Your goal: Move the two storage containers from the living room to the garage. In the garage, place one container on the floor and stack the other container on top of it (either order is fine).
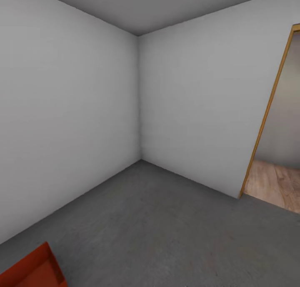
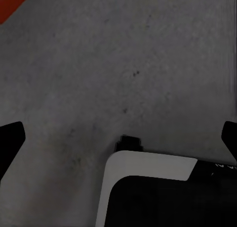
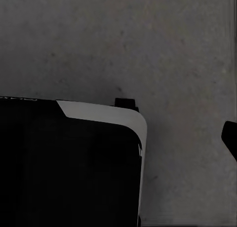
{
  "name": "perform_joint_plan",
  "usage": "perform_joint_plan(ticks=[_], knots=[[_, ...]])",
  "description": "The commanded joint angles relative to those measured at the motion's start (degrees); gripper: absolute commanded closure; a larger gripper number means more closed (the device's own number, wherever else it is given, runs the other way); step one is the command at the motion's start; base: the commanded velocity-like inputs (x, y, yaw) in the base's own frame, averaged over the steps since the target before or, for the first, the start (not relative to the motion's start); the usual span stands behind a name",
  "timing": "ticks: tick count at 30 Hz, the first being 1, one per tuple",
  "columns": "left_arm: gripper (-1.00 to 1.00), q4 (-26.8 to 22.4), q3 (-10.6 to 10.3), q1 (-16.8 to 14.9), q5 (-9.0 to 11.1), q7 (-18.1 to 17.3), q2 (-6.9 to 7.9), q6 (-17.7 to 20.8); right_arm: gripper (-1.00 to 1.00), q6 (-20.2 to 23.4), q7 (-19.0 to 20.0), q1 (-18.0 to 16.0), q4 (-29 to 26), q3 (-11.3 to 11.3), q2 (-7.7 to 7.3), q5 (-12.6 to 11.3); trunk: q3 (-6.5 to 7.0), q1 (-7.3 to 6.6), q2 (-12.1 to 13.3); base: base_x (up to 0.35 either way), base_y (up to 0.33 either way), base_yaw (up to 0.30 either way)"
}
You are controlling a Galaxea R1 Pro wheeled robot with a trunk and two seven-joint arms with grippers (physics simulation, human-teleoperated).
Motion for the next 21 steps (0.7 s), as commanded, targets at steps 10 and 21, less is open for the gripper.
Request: perform_joint_plan(ticks=[10,21], knots=[[-1.00,0.0,-0.5,0.0,0.5,0.1,0.01,-0.2,-1.00,-0.3,0.4,-0.1,0.2,0.4,0.09,-0.6,-0.07,0.00,0.0,0.000,0.000,-0.296],[-1.00,0.0,-0.5,0.0,0.5,0.1,0.01,-0.2,-1.00,-0.4,0.3,-0.1,0.2,0.4,0.10,-0.6,-0.07,0.00,0.0,0.000,0.000,-0.296]])
